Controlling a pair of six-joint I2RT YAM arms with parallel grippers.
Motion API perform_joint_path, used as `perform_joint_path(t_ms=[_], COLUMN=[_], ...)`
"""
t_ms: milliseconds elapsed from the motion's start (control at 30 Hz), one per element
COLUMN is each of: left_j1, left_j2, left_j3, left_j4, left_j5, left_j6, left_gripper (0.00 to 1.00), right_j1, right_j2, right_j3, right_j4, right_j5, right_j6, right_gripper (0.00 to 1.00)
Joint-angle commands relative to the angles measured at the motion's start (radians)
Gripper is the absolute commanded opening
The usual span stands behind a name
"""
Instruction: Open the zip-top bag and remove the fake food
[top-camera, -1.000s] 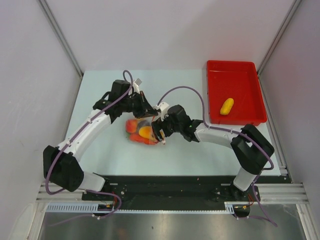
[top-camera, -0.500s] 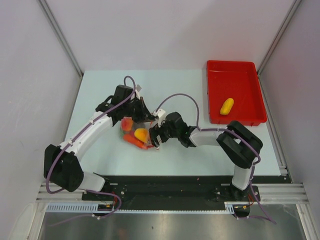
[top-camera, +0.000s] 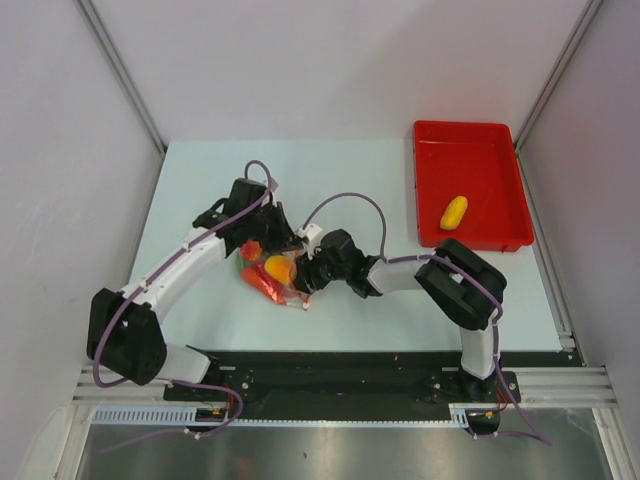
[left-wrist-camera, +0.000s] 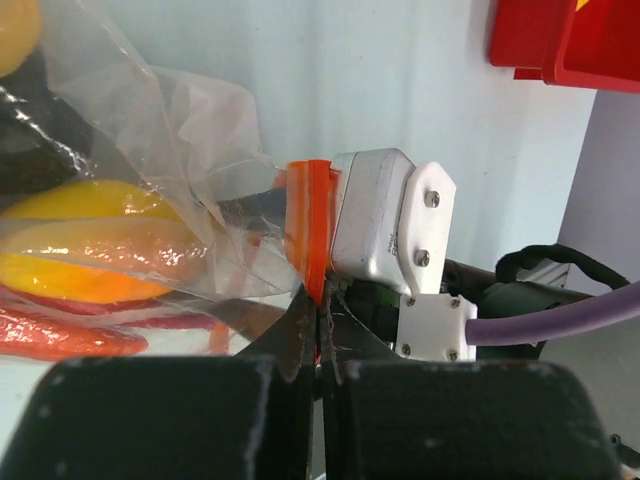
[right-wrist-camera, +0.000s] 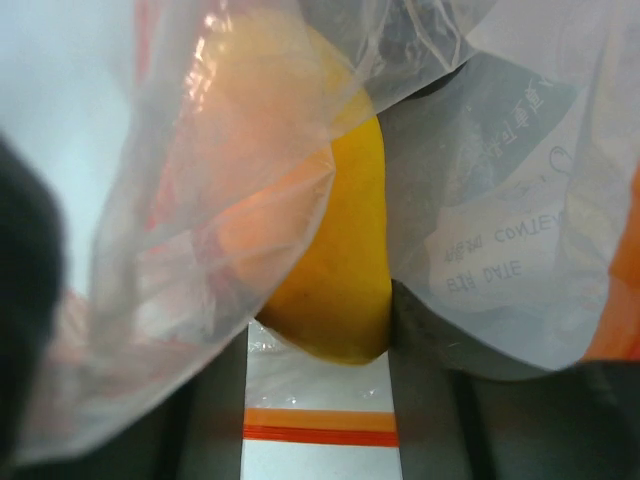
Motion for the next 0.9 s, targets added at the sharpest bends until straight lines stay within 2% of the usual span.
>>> perform_joint_path(t_ms=[0,167,533,767,867], left_j1=[-0.003,0.045,0.111,0.113,0.113], left_j2=[-0.028,-0.004,0.015,0.026,0.026], left_j3=[0.087,0.171,0.225,0.265,0.265], left_j4=[0.015,-0.059,-0.119,-0.127,-0.131], left_j5=[0.045,0.016,-0.001,0.031,0.048], left_j6=[0.041,0.104,0.210,0.219,0.218], left_gripper=[0.00,0.00,0.00,0.00,0.00], right_j1=[0.005,-0.003,-0.035,-0.172,-0.343], right_j2=[-0.068,-0.194,-0.397,-0.594,-0.638], right_j3=[0.089,0.101,0.095,0.079,0.087], right_j4=[-0.195,-0.323,-0.625,-0.814,-0.848], right_j5=[-0.007,0.015,0.018,0.097,0.102], right_j6=[-0.035,-0.026,0.084,0.127,0.182], right_gripper=[0.33,0.19,0.13,0.11,0.13])
